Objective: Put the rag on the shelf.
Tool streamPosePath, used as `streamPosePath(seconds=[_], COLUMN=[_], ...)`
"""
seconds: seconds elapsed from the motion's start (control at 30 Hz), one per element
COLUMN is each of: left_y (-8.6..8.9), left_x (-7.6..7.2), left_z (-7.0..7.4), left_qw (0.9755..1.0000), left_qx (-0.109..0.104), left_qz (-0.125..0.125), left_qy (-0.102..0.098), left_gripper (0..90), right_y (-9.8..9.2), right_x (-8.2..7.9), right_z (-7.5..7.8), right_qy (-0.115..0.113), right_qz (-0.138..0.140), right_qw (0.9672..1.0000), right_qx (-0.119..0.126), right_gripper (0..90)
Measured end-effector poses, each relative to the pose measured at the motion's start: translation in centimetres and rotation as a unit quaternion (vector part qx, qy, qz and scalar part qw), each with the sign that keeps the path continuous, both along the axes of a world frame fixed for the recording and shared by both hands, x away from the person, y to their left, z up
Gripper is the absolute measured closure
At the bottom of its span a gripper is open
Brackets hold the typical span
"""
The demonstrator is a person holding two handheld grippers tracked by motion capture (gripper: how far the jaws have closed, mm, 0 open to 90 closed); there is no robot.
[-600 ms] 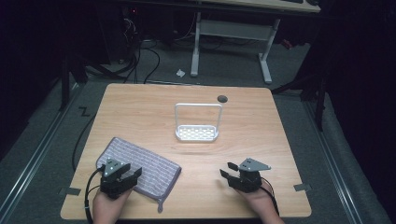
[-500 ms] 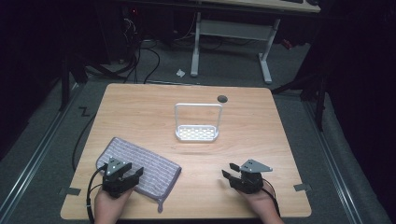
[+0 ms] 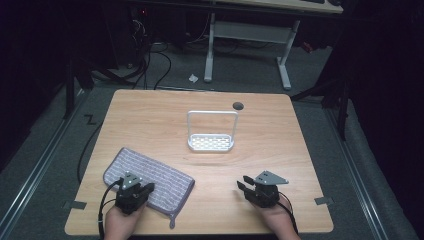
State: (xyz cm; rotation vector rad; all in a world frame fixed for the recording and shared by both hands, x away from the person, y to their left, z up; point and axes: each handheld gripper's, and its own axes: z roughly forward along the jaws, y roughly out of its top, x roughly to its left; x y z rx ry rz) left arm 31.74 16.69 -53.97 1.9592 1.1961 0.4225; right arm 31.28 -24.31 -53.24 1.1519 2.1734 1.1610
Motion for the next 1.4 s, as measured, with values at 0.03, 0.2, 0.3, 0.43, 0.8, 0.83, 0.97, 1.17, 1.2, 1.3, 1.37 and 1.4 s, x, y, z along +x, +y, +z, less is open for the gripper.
streamPosePath(seconds=[0.03, 0.2, 0.3, 0.43, 0.8, 0.83, 0.97, 1.17, 1.2, 1.3, 1.37, 1.4], left_y=[-0.3, -2.6, -5.1, -7.2, -13.2, -13.3, -13.3, -12.8, -12.6, -12.3, -12.4, -12.4], left_x=[-0.1, -0.7, -1.0, -1.1, -0.9, -0.8, -0.6, -0.1, 0.1, 0.3, 0.3, 0.3], left_z=[0.0, -0.1, 0.0, -0.1, -0.1, -0.1, -0.1, 0.0, -0.1, -0.1, -0.2, -0.2], left_qw=[1.0000, 0.9992, 0.9971, 0.9945, 0.9854, 0.9854, 0.9851, 0.9867, 0.9874, 0.9887, 0.9887, 0.9888], left_qx=[-0.001, 0.012, 0.023, 0.021, 0.013, 0.010, 0.004, 0.002, 0.000, -0.011, -0.008, -0.009], left_qz=[-0.006, -0.037, -0.070, -0.101, -0.169, -0.170, -0.172, -0.163, -0.158, -0.149, -0.149, -0.149], left_qy=[-0.001, -0.012, -0.019, -0.019, -0.017, -0.014, -0.009, -0.010, -0.010, -0.006, -0.009, -0.010], left_gripper=[90.0, 90.0, 89.9, 89.9, 89.8, 89.8, 89.3, 86.3, 85.8, 84.8, 84.4, 84.1], right_y=[0.2, 1.1, 1.5, 1.7, 2.4, 2.4, 2.7, 3.3, 3.5, 4.1, 4.6, 4.8], right_x=[0.0, -0.1, -0.2, -0.5, -1.4, -1.4, -1.5, -2.9, -3.3, -4.3, -5.1, -5.3], right_z=[0.1, 0.3, 0.5, 0.9, 1.0, 0.7, -0.5, -0.8, -0.8, -0.8, -0.9, -1.0], right_qy=[0.002, -0.003, -0.010, -0.019, -0.017, -0.009, 0.017, 0.027, 0.030, 0.030, 0.033, 0.033], right_qz=[0.002, 0.024, 0.039, 0.048, 0.066, 0.064, 0.062, 0.076, 0.080, 0.095, 0.106, 0.109], right_qw=[1.0000, 0.9997, 0.9992, 0.9987, 0.9975, 0.9976, 0.9966, 0.9956, 0.9950, 0.9936, 0.9929, 0.9926], right_qx=[0.002, 0.004, 0.003, 0.003, -0.017, -0.023, -0.051, -0.049, -0.051, -0.052, -0.044, -0.042], right_gripper=[69.7, 78.4, 82.1, 86.5, 90.0, 90.0, 90.0, 90.0, 90.0, 90.0, 90.0, 90.0])
